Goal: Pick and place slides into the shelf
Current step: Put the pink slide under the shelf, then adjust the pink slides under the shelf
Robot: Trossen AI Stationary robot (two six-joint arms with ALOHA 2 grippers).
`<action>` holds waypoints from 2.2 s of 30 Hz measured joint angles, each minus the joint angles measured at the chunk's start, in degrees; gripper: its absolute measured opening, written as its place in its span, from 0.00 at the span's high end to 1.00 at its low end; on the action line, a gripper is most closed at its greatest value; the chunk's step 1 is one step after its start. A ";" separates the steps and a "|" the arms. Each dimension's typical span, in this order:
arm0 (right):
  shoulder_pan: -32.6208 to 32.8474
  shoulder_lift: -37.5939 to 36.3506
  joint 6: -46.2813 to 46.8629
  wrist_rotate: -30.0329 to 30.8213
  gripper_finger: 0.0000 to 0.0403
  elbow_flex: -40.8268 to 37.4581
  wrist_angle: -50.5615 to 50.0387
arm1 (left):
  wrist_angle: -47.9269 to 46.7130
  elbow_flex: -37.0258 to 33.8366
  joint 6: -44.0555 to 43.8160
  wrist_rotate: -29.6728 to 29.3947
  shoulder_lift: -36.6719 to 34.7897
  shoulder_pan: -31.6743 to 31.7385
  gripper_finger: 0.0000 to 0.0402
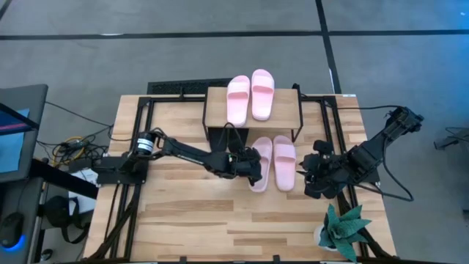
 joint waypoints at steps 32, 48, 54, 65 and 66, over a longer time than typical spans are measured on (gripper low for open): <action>0.03 0.00 -0.04 -0.20 0.72 -0.12 -2.54 | 3.39 -0.11 -2.06 5.82 0.00 0.98 0.76; -0.06 -11.34 -3.06 -11.56 0.72 -4.33 -2.99 | 2.85 11.70 18.82 32.77 -0.02 -2.02 0.74; -0.82 -14.48 -3.21 -16.35 0.72 -15.89 7.95 | -2.26 11.46 20.22 40.97 -0.02 -2.98 0.74; -5.13 -19.03 -7.77 -20.72 0.72 -30.96 23.38 | -4.47 10.12 20.04 42.87 -0.04 -4.33 0.74; -5.68 -19.36 -8.37 -21.13 0.72 -31.92 24.40 | -4.49 10.12 20.08 43.08 -0.04 -4.33 0.74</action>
